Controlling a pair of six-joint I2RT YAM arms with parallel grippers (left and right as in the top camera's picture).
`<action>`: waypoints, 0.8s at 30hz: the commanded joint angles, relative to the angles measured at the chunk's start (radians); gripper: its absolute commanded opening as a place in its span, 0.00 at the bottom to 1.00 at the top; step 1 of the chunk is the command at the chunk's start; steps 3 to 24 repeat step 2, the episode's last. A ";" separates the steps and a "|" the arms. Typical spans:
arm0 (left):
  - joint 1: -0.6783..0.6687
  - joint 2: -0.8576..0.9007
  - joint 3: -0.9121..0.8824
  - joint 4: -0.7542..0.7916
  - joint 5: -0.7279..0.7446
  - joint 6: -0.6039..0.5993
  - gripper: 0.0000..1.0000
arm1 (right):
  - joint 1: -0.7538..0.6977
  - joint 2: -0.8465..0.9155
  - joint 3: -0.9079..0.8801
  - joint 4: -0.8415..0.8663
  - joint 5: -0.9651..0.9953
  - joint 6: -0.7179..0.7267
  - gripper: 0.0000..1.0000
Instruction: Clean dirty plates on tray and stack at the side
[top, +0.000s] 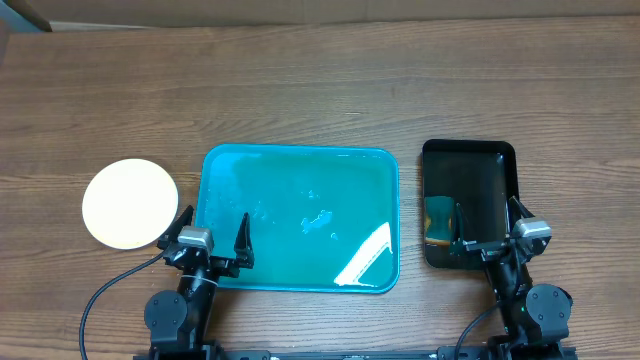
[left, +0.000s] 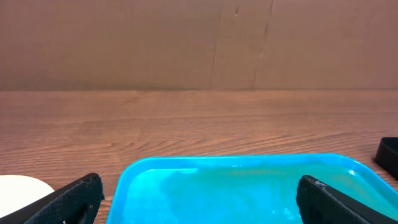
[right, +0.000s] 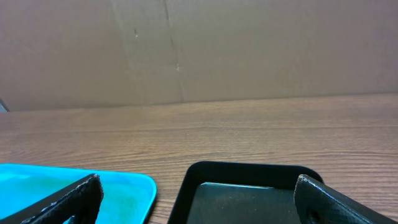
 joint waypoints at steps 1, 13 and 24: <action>-0.005 -0.011 -0.004 0.000 -0.010 0.023 1.00 | -0.005 -0.010 -0.010 0.007 -0.003 -0.007 1.00; -0.005 -0.011 -0.004 0.000 -0.010 0.023 1.00 | -0.005 -0.010 -0.010 0.007 -0.003 -0.007 1.00; -0.005 -0.011 -0.004 0.000 -0.010 0.023 1.00 | -0.005 -0.010 -0.010 0.007 -0.003 -0.007 1.00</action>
